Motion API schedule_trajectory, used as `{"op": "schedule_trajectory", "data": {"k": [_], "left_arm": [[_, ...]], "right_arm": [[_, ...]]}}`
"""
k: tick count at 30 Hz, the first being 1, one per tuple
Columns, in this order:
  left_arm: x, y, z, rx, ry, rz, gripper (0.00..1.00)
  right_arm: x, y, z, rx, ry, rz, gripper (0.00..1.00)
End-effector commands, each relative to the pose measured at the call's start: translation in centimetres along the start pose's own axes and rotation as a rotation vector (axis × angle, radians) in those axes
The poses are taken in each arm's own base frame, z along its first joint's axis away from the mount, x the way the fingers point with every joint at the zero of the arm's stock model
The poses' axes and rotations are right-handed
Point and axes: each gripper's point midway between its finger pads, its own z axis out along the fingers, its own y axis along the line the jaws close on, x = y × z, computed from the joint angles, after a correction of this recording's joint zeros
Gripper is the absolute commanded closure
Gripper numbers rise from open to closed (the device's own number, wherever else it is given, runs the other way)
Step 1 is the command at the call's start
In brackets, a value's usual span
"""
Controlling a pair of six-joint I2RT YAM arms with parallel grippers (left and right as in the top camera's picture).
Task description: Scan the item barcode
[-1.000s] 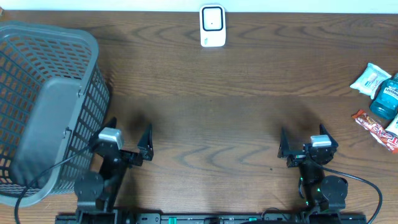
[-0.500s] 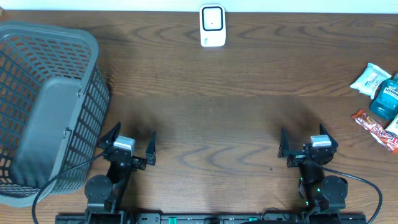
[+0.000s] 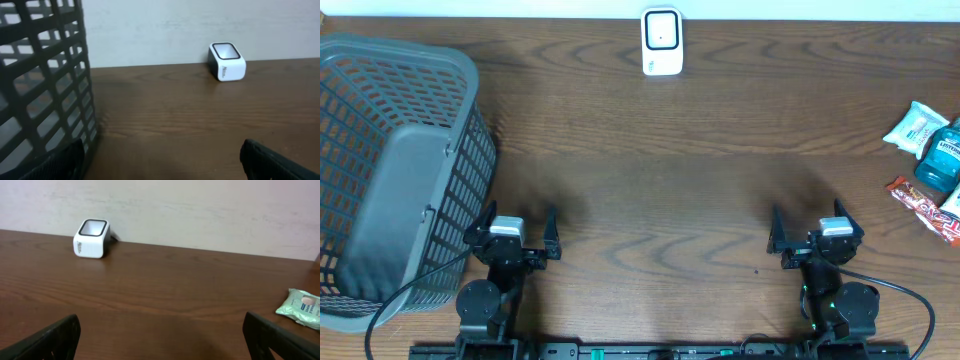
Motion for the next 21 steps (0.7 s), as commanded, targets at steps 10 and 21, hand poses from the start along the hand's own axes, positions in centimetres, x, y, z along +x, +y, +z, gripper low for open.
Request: {"op": "schedule_trajectory", "data": {"k": [10,21], "left_arm": [[1.6,0.6,0.1,-0.034,0.045,-0.04,0.0],[1.5,1.7,0.0,-0.081,0.043,-0.045,0.01]], "right_arm": [[0.1,-0.4,0.0,0.018,0.003,0.014,0.01],[0.1,-0.4,0.0,0.018,0.003,0.013,0.01]]}}
